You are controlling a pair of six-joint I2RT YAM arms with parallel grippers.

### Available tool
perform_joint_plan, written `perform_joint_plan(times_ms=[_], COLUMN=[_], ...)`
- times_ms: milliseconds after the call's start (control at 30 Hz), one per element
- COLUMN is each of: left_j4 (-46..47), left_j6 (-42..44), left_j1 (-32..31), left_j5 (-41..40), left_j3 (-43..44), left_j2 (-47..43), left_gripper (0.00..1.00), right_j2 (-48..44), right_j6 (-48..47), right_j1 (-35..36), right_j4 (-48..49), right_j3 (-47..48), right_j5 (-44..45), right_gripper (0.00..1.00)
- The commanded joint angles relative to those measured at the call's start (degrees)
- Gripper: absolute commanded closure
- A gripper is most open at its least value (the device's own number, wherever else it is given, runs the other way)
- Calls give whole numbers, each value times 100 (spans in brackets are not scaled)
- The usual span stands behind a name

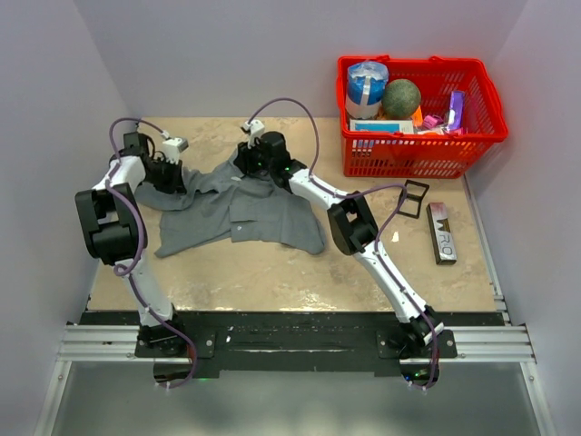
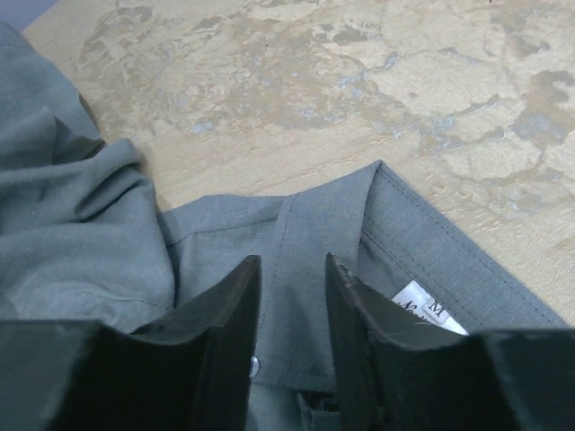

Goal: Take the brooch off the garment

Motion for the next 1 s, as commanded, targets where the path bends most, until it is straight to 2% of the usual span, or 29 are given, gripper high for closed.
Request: perform_joint_plan(times_ms=[0,133,167,200,400,633,667,700,733,767,800,867,933,967], left_j4=[9,105,201,246,343,203,46,-52,-270,-412,-552,-930,-1168,-1204], left_j6=[37,-77,-139,-261,-561,-430,-386,-359,-307,-158,-79,53,168,299], left_j1=[66,57,57,66,57,66,57,66,57,57,57,57,57,57], left_j5=[390,426,391,373,154,-330,-322,-287,-60,107,240,399,303,242], left_j3=[272,237,237,245,623,1124,1168,1212,1238,1239,1230,1221,1064,967], left_j2=[-249,-663,-855,-944,-1524,-1982,-2017,-2061,-2096,-2218,-2271,-2429,-2526,-2631], left_gripper=[100,100,100,100,100,100,100,100,100,100,100,100,100,100], right_j2=[-96,-104,-122,-139,-840,-1597,-1633,-1651,-1625,-1625,-1625,-1625,-1660,-1677], right_j6=[-185,-237,-255,-273,-273,-281,-395,-692,-860,-957,-1445,-1809,-2266,-2381], right_j1=[38,30,30,21,-216,-585,-594,-612,-603,-603,-595,-603,-603,-595], right_j4=[-154,-250,-286,-321,64,224,189,49,-39,-118,-215,-373,-732,-908], right_j3=[362,379,379,371,-130,20,-111,-191,-261,-497,-647,-1016,-1211,-1316], right_j5=[122,122,148,165,-63,-545,-607,-625,-617,-556,-459,-485,-494,-433], right_gripper=[65,74,94,100,100,100,97,85,62,54,52,58,72,75])
